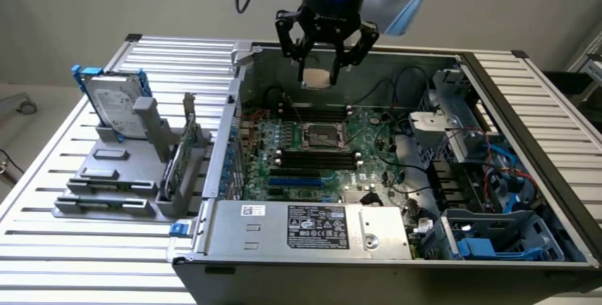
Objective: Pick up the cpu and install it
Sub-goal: 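Pick up the cpu and move it towards the insertion slot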
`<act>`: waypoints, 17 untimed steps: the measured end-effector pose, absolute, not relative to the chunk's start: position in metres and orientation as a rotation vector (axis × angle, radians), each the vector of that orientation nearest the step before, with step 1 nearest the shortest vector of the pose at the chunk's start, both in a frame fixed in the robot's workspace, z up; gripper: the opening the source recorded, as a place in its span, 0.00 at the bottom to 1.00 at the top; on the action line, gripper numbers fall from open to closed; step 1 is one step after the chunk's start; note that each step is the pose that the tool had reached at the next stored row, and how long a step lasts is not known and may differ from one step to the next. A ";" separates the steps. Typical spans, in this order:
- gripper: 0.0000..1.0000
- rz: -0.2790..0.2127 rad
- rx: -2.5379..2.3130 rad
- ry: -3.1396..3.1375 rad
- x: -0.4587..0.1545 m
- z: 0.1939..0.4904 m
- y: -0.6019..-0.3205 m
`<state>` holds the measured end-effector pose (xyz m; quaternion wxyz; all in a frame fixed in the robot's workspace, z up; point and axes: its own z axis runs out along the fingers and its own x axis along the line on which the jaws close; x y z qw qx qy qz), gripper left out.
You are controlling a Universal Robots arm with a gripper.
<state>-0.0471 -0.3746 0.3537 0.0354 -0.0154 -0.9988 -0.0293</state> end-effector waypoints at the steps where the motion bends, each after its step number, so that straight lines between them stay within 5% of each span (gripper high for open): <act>1: 0.55 -0.090 -0.047 -3.069 -0.046 0.352 -0.372; 17: 0.55 -0.090 -0.043 -3.083 -0.022 0.329 -0.340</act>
